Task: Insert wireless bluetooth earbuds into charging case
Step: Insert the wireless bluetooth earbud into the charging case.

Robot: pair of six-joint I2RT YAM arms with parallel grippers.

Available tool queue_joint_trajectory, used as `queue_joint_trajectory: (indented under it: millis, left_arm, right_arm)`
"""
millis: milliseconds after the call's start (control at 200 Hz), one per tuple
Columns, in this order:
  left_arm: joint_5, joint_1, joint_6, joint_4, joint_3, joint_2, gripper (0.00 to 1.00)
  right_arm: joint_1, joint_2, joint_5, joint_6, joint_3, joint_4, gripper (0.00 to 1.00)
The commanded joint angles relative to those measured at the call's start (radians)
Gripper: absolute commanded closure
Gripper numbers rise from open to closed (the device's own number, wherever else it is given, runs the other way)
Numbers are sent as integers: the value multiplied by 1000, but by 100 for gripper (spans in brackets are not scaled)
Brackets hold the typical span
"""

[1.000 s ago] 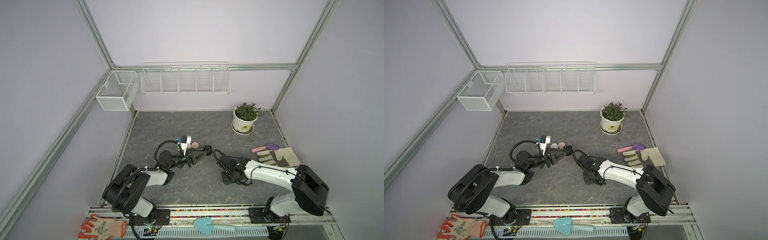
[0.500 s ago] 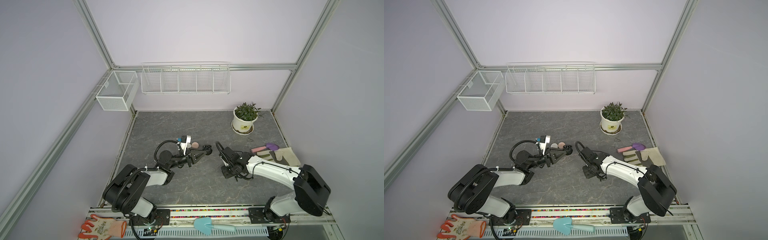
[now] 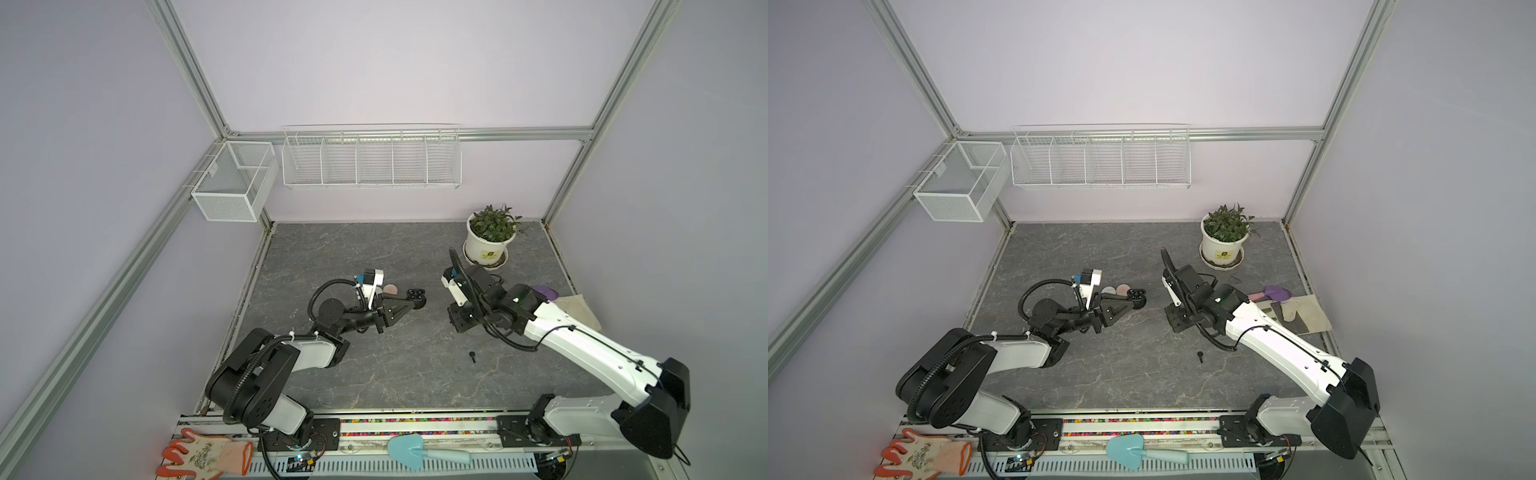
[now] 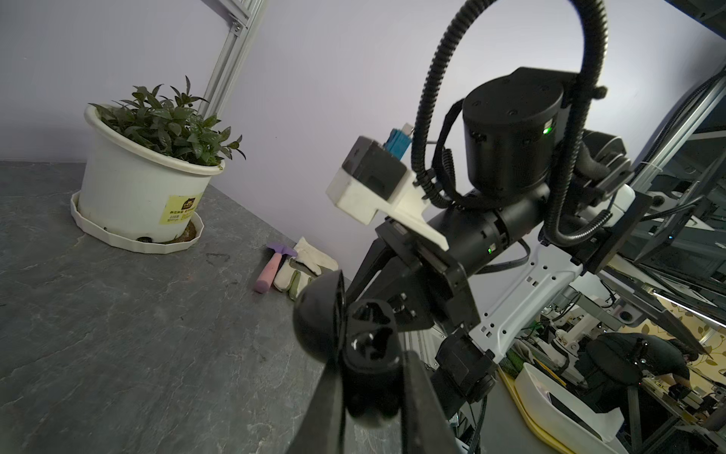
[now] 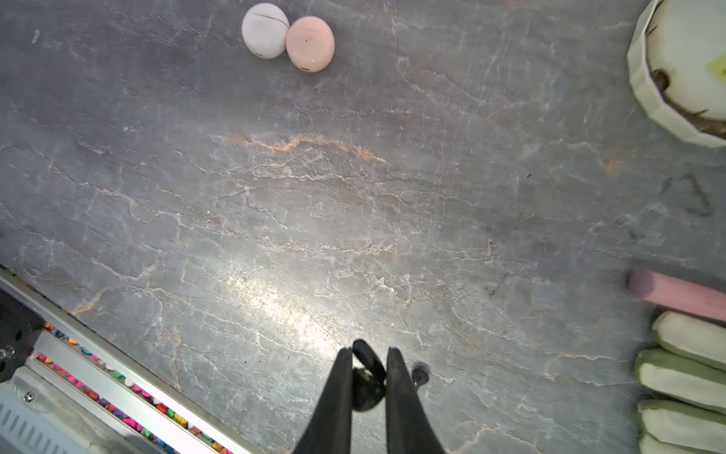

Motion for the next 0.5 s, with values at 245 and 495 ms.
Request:
queue_joint_trajectory:
  millis: [245, 495]
  left_arm:
    - [31, -1, 169, 44, 24, -20, 100]
    - [10, -25, 218, 44, 11, -20, 100]
  right_arm:
    - [76, -13, 51, -176, 291, -176, 84]
    - [181, 122, 60, -251, 489, -230, 84]
